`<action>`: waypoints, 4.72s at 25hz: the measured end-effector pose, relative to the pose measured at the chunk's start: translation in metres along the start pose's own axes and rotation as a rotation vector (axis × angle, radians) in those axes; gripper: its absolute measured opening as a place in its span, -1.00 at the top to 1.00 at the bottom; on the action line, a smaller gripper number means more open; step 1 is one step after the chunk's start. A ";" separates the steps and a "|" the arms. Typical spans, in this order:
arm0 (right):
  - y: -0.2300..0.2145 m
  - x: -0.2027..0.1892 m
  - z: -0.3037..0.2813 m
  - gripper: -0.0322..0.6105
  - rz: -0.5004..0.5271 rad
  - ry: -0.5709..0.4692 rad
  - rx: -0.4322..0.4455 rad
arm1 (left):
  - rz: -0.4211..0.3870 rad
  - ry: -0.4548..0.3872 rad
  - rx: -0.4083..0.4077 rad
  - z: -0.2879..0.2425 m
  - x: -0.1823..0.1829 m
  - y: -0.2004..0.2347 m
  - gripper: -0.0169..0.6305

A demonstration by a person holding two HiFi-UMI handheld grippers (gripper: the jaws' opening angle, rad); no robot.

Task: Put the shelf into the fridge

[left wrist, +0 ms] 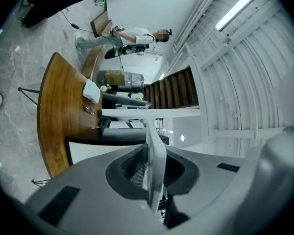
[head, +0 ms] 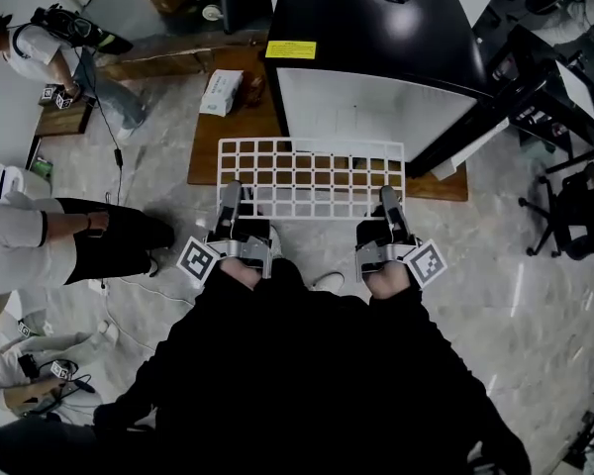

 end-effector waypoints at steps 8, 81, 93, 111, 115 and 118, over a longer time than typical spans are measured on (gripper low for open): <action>-0.006 0.065 0.019 0.80 0.018 -0.115 -0.029 | 0.024 0.116 0.030 -0.042 -0.062 0.017 0.85; -0.017 0.177 -0.170 0.81 -0.098 -0.297 -0.138 | 0.000 -0.049 0.137 -0.247 -0.095 0.085 0.85; -0.020 0.183 -0.201 0.83 -0.114 -0.358 -0.121 | 0.008 -0.120 0.148 -0.274 -0.094 0.095 0.85; -0.019 0.189 -0.229 0.82 -0.103 -0.408 -0.091 | -0.019 -0.131 0.117 -0.299 -0.090 0.105 0.84; -0.018 0.187 -0.224 0.76 -0.064 -0.358 -0.071 | -0.017 -0.050 0.062 -0.300 -0.092 0.109 0.77; -0.016 0.174 -0.206 0.59 -0.017 -0.299 -0.078 | -0.040 0.033 0.043 -0.287 -0.104 0.097 0.66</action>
Point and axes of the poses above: the fingertips, and each gripper's own axes: z backward along the fingers, y to its left, x out of its top, the point moved 6 cm from there along z, backward along the fingers, and after that the axes turned 6 degrees about -x, right-handed, at the moved point
